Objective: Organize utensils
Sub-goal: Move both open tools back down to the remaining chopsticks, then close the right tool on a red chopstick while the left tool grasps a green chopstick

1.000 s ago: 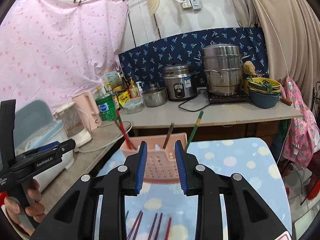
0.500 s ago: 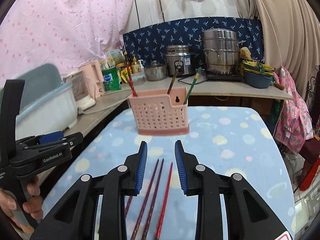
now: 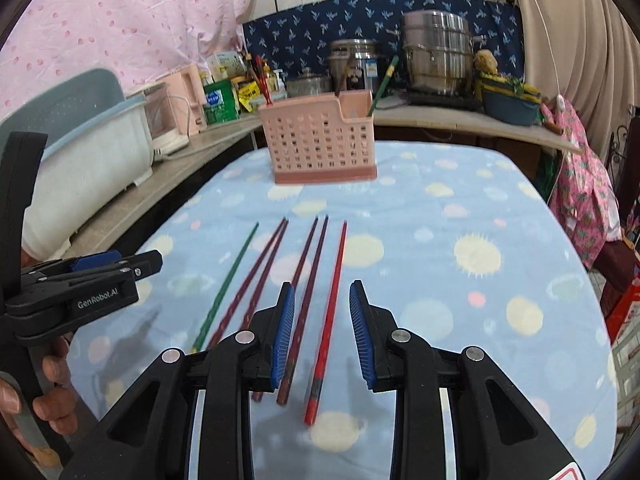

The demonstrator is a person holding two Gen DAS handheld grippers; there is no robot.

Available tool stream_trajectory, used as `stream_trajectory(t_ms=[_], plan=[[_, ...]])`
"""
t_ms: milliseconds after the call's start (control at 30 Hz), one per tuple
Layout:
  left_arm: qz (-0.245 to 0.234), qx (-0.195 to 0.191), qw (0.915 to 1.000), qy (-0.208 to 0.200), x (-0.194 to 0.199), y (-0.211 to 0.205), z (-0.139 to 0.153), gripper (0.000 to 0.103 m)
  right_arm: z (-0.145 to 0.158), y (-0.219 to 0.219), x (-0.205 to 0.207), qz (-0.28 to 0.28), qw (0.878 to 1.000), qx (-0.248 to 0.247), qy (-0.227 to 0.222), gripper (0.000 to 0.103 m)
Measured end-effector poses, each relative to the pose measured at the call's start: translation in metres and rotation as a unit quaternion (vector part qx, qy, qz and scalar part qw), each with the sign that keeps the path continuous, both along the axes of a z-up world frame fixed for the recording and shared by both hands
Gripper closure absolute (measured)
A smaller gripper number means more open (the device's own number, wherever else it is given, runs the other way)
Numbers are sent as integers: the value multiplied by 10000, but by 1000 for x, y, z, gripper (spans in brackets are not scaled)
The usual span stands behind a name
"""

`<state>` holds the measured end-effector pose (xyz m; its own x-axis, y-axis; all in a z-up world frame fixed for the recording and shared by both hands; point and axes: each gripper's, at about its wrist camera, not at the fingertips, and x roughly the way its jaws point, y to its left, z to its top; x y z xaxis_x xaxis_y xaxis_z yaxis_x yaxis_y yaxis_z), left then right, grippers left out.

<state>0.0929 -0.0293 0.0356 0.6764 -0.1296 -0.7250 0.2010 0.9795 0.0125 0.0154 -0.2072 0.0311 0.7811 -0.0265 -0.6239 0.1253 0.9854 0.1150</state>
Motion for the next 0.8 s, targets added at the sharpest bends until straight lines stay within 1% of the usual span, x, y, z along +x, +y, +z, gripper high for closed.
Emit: stream_trajectory(t_ms=[100,300,667,800], plan=[[50,-29,9999,123,-6,9,-13,47,-16,3,-6,-22,9998,-33,182,75],[53,-72,9997,248,-16,17,-31,47,-38,5,-12,-53,9990,86,439,75],[-58,-153,9990,423,-27,19,-46,47,-56,12,-7,13,9975,175,690,75],[-125,-220,9985,482,-29,15,-49,47,-61,12,-4,-9,9967,171,787,80]])
